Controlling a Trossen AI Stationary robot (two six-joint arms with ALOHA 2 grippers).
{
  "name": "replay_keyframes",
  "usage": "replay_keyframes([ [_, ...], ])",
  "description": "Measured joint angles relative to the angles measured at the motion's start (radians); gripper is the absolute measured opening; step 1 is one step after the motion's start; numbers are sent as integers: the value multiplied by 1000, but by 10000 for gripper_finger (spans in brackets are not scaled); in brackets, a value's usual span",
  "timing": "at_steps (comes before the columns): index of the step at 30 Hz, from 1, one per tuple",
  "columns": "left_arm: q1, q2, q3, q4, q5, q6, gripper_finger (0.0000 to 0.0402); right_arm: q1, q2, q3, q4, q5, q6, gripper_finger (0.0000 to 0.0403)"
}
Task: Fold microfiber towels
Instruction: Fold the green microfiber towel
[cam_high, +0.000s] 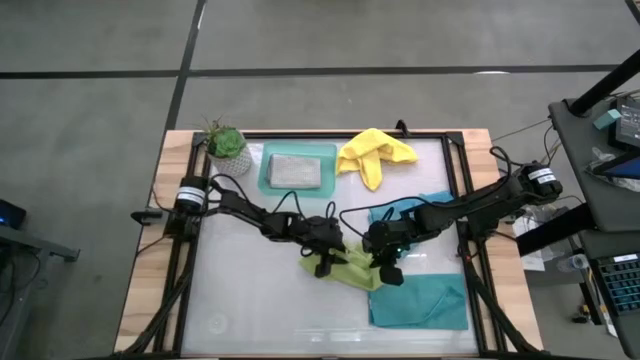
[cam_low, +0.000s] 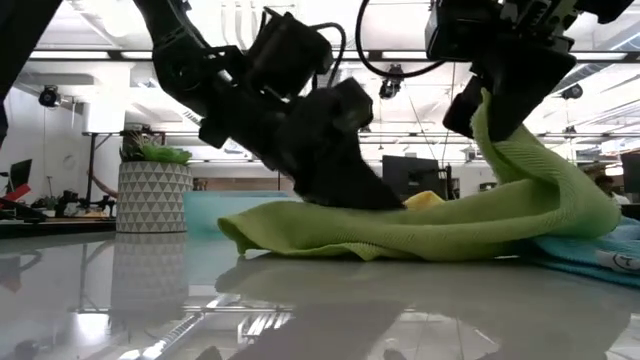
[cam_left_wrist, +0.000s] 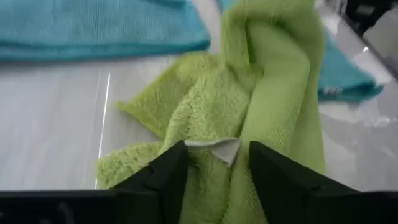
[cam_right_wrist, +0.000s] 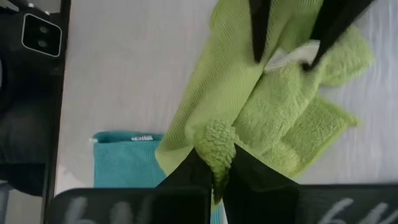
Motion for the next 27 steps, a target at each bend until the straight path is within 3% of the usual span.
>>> replay_keyframes([
  [4, -3, -8, 0, -32, 0, 31, 71, 0, 0, 0, 3, 2, -1, 9],
  [7, -3, -39, 0, -53, -6, 59, 13, 0, 0, 0, 17, 62, -14, 9],
  [10, -5, -111, -2, -156, -92, 129, 4, 0, -9, 0, 52, 138, -50, 9],
  [16, -36, -391, -16, -510, -328, 236, 1, 0, -96, 0, 118, 314, -139, 9],
  [21, -90, -591, -18, -793, -548, 211, 1, 0, -200, 0, 140, 352, -195, 9],
  [27, -140, -737, -82, -863, -575, 80, 0, 0, -219, -27, 159, 366, -172, 9],
])
